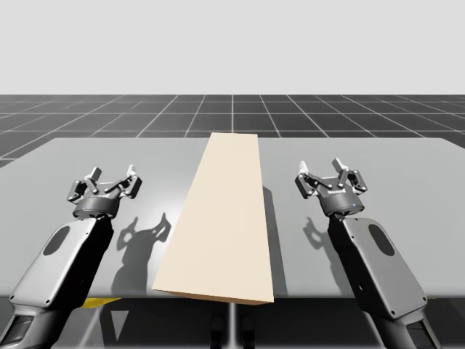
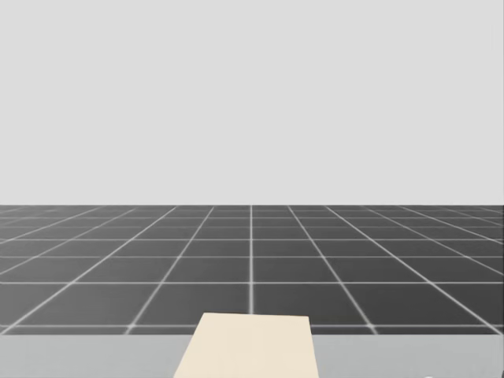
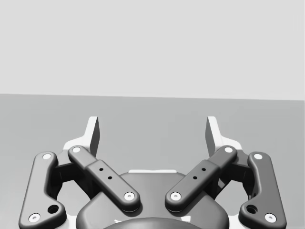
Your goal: Retrieve the object from inside the box.
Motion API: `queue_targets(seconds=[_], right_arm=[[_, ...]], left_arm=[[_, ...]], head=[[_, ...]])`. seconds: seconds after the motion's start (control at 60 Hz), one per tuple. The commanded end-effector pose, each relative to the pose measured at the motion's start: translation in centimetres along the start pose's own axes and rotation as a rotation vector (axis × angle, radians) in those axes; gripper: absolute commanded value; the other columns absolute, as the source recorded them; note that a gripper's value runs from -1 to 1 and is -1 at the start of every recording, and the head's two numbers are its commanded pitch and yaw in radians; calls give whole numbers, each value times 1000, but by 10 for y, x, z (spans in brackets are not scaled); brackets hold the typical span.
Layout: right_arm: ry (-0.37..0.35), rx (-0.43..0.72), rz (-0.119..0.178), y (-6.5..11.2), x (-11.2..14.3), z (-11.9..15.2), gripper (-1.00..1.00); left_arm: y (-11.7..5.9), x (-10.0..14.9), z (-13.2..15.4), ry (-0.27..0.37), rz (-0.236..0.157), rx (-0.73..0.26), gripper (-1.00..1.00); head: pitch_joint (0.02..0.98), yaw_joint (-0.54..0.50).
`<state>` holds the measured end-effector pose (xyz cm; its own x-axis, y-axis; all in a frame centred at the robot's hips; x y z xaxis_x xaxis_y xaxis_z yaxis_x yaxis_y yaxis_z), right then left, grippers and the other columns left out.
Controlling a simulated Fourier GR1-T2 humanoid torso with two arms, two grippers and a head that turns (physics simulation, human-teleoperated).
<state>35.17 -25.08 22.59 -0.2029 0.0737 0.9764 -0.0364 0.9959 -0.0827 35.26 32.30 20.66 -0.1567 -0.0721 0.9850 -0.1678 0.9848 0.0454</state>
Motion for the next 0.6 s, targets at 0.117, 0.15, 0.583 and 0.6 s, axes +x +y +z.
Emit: queue_targets(seconds=[0.117, 0.15, 0.583, 0.6], right_arm=[[37, 30, 19, 0, -6, 0, -1000], [62, 43, 33, -2, -8, -1, -1000], [113, 608, 90, 45, -26, 32, -1000], [108, 611, 93, 45, -26, 32, -1000]], left_arm=[[1, -4, -2, 47, 1, -18, -1000], [0, -8, -5, 127, 1, -63, -1000], [-69, -19, 46, 153, -250, -628, -1000], [-72, -19, 48, 152, -250, -640, -1000]], head=[[99, -3], [99, -3], [94, -16], [93, -17]])
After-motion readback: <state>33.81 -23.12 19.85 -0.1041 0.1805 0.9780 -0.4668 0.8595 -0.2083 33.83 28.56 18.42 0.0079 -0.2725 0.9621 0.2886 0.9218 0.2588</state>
